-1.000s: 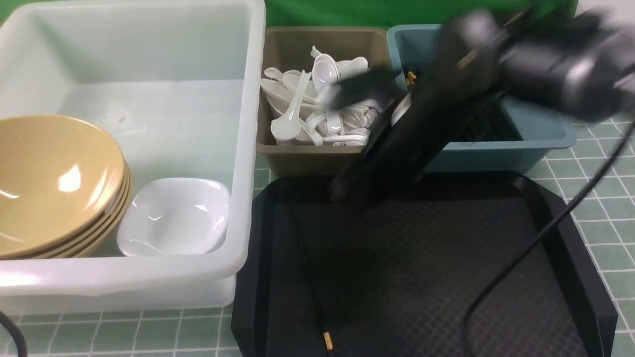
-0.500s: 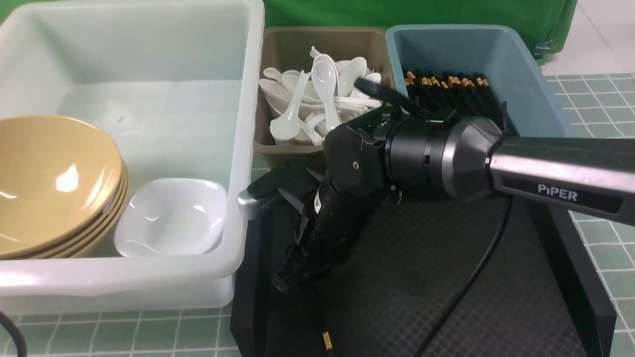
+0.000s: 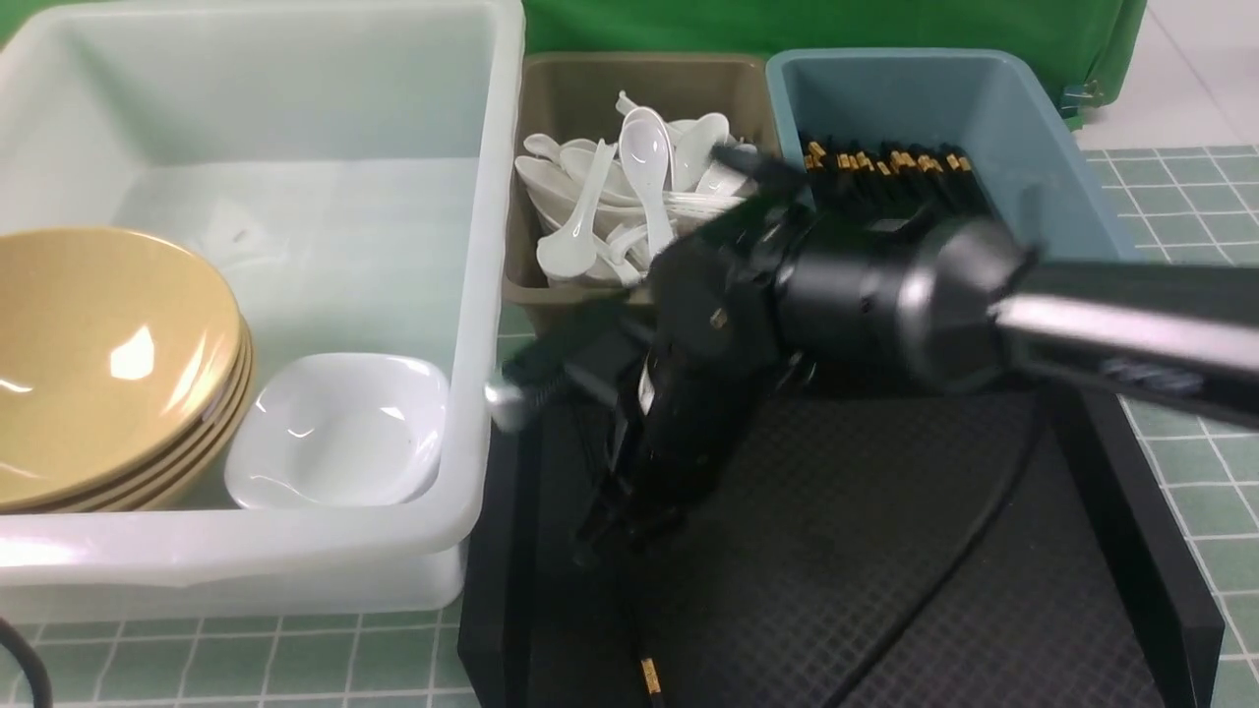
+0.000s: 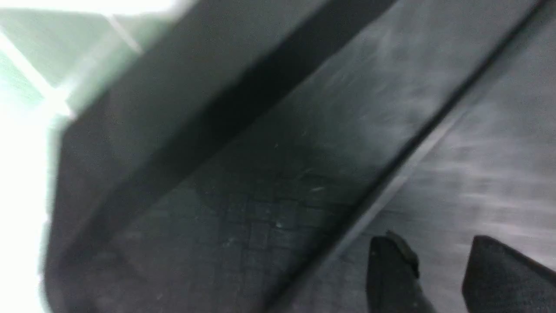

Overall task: On blue table put chopsticks spoon bowls plates into blue grey white boxes.
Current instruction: 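Grasp the chopsticks with the right gripper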

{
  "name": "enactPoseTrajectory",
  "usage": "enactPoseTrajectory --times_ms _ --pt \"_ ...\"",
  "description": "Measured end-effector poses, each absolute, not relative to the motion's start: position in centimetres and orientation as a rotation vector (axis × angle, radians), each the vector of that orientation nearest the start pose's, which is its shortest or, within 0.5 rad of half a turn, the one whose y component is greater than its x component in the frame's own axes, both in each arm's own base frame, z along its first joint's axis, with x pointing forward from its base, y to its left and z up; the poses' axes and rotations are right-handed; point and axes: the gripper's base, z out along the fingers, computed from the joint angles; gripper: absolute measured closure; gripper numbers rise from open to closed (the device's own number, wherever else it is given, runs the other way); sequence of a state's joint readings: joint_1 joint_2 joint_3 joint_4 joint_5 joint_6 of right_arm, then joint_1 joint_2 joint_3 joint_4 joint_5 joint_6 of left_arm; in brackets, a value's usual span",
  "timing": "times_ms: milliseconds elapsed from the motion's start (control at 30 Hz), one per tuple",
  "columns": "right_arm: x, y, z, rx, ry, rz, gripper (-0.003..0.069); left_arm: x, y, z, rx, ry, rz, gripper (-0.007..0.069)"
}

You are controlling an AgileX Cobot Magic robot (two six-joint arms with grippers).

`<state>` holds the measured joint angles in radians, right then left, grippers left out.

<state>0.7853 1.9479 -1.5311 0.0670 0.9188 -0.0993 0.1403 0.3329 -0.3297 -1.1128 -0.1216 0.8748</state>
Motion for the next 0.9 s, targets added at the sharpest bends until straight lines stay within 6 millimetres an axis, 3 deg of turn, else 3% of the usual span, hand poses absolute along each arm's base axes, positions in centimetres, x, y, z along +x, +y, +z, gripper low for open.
enactPoseTrajectory --times_ms 100,167,233,267,333,433,600,900 --pt "28.2 28.9 24.6 -1.131 2.566 0.257 0.0378 8.1 2.1 30.7 -0.355 1.389 0.000 0.0622" --pt "27.8 28.4 24.4 -1.118 2.586 0.253 0.0377 8.1 2.1 30.7 -0.355 1.389 0.000 0.0622" --pt "26.8 27.5 21.7 -1.129 2.641 0.226 0.0365 8.1 2.1 30.7 -0.355 1.389 0.000 0.0622" --pt "26.9 27.6 21.7 -1.128 2.635 0.228 0.0364 8.1 2.1 30.7 -0.355 1.389 0.000 0.0622" --pt "26.3 27.0 19.6 -1.127 2.655 0.222 0.0346 8.1 2.1 30.7 -0.355 1.389 0.000 0.0622" --pt "26.1 27.1 19.0 -1.103 2.662 0.256 0.0322 8.1 2.1 30.7 -0.352 1.390 0.003 0.0622" --pt "25.5 29.2 19.3 -1.073 2.548 0.383 0.0236 8.1 2.1 30.7 -0.354 1.389 0.003 0.0622" --pt "25.8 30.1 16.6 -1.093 2.552 0.346 0.0237 8.1 2.2 30.6 -0.356 1.391 0.002 0.0622"
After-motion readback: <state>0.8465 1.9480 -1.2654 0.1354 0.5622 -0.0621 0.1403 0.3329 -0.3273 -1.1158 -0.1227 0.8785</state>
